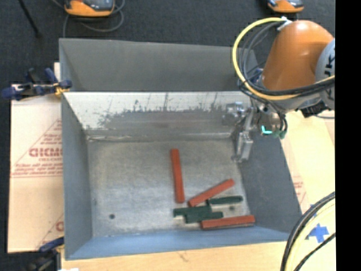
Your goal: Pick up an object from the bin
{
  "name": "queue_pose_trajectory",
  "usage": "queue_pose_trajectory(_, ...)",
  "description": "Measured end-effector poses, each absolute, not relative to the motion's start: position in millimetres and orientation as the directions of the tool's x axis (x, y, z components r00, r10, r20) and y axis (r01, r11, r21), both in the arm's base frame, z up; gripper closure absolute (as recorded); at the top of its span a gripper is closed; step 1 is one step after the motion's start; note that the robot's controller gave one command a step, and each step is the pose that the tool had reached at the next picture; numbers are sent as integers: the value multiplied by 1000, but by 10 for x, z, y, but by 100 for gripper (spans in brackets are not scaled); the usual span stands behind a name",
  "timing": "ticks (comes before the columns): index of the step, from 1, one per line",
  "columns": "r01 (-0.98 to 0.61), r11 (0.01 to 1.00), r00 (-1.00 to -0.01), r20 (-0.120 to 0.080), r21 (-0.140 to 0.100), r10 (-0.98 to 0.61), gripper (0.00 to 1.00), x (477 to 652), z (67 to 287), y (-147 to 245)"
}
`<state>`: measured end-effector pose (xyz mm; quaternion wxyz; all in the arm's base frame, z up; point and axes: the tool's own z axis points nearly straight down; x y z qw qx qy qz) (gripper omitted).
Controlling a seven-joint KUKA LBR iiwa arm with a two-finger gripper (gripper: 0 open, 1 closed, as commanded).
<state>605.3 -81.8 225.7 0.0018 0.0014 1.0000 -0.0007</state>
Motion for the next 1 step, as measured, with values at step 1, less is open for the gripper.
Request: queue_pose_trajectory(1, -277, 961, -961, -2, -2, -277, 0, 5536, 691, -671)
